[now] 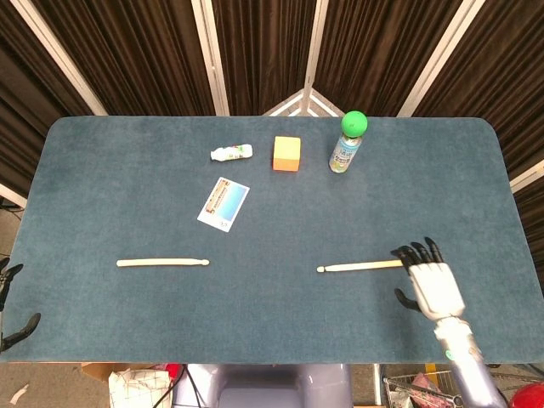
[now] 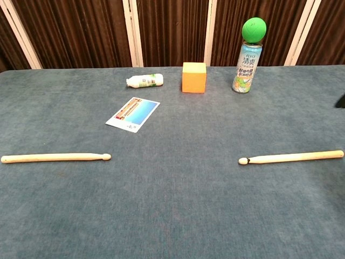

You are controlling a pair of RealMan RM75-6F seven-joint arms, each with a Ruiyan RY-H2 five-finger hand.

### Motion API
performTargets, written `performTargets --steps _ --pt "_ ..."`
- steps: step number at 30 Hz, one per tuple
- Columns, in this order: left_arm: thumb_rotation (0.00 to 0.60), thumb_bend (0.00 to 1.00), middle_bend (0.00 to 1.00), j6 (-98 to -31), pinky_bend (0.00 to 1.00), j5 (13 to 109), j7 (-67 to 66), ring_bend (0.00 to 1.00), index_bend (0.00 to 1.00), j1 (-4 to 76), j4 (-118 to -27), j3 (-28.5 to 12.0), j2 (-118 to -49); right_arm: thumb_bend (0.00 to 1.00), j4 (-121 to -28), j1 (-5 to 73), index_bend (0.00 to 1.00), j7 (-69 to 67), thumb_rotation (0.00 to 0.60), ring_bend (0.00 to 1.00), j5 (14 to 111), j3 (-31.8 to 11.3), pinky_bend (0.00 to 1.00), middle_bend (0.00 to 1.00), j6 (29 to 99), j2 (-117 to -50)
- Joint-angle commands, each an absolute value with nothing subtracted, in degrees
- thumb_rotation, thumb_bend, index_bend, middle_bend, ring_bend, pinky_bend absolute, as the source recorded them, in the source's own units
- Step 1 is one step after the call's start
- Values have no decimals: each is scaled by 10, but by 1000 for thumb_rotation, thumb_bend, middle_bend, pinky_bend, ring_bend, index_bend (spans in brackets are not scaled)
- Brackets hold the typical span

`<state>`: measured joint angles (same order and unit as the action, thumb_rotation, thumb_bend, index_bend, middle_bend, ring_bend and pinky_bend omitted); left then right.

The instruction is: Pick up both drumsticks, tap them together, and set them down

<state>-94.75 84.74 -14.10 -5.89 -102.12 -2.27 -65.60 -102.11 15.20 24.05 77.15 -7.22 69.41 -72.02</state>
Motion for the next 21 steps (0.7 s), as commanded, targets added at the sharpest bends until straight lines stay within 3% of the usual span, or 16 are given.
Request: performTargets --steps 1,11,21 --pt "600 307 85 -948 0 846 -139 0 167 -59 -1021 -24 -655 301 -1015 196 287 318 600 175 711 -99 0 286 658 -760" --pt "600 307 84 -945 0 840 -136 0 167 -58 -1018 -25 -652 301 -959 258 322 425 600 210 596 -115 0 358 627 -827" --pt "600 307 84 -943 0 835 -145 0 168 -56 -1016 -26 -656 301 -886 283 394 441 600 227 562 -103 0 399 617 -859"
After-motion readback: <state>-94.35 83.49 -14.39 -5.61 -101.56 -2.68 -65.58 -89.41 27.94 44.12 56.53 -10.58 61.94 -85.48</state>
